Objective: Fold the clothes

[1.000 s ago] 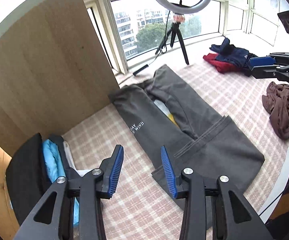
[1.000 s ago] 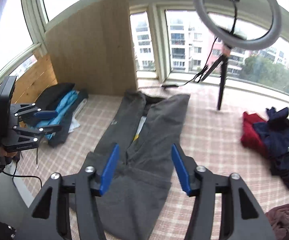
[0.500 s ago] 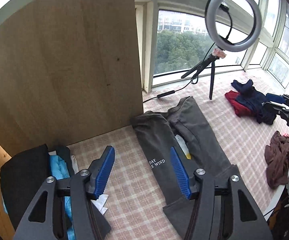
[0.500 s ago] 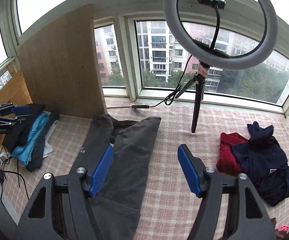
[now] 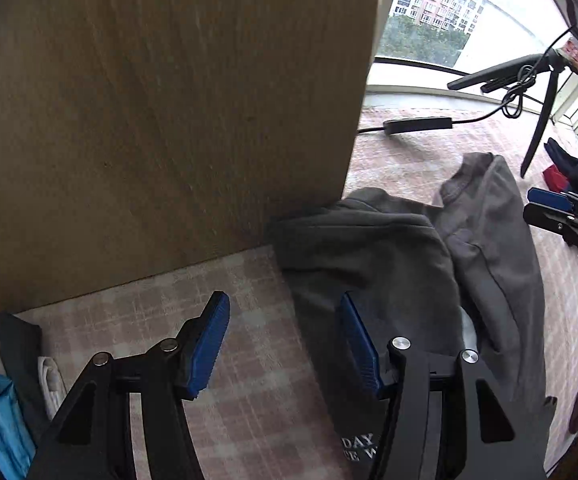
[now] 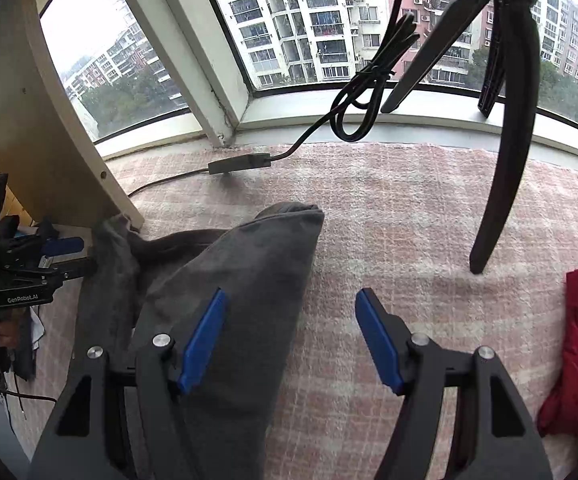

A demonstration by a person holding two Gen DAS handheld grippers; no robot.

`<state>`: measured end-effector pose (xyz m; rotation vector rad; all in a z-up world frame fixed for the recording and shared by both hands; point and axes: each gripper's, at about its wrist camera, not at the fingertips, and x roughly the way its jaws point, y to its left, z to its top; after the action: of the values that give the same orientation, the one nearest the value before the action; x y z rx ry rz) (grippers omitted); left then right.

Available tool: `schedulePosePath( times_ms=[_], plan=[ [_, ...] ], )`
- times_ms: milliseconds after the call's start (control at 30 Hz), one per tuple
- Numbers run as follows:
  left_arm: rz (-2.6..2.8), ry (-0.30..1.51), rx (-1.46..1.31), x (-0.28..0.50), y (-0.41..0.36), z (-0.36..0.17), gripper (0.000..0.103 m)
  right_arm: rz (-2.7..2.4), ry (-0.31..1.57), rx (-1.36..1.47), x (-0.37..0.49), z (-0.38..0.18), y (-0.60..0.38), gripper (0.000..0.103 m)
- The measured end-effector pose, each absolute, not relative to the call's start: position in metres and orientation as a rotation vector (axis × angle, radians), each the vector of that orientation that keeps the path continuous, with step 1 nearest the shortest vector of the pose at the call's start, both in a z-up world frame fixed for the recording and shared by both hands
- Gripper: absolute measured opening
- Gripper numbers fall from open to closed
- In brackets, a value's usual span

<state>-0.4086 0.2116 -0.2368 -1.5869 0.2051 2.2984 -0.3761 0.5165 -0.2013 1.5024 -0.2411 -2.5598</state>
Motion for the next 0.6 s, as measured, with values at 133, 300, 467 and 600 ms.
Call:
schedulePosePath(
  times_ms=[133, 300, 467, 600],
  plan=[
    [2.292, 0.17, -1.582, -0.415, 0.215, -0.247, 0.055, -2.537, -0.183, 1.507, -0.399, -0.216, 0.512, 0.066],
    [2.287, 0.199, -1.56, -0.412, 0.225, -0.253, 0.055, -2.539, -0.071, 1.482, -0.41, -0.223, 0.501, 0.067],
    [2.277, 0.133, -1.491, -0.399, 0.226, -0.248, 0.009, -2.484, -0.098, 1.432, -0.412, -0.218, 0.488, 0.011],
    [2.275, 0.119, -1.402, -0.381, 0.227, -0.229, 0.007, -2.498, -0.165, 1.346, -0.4, -0.189, 0.487, 0.011]
  ],
)
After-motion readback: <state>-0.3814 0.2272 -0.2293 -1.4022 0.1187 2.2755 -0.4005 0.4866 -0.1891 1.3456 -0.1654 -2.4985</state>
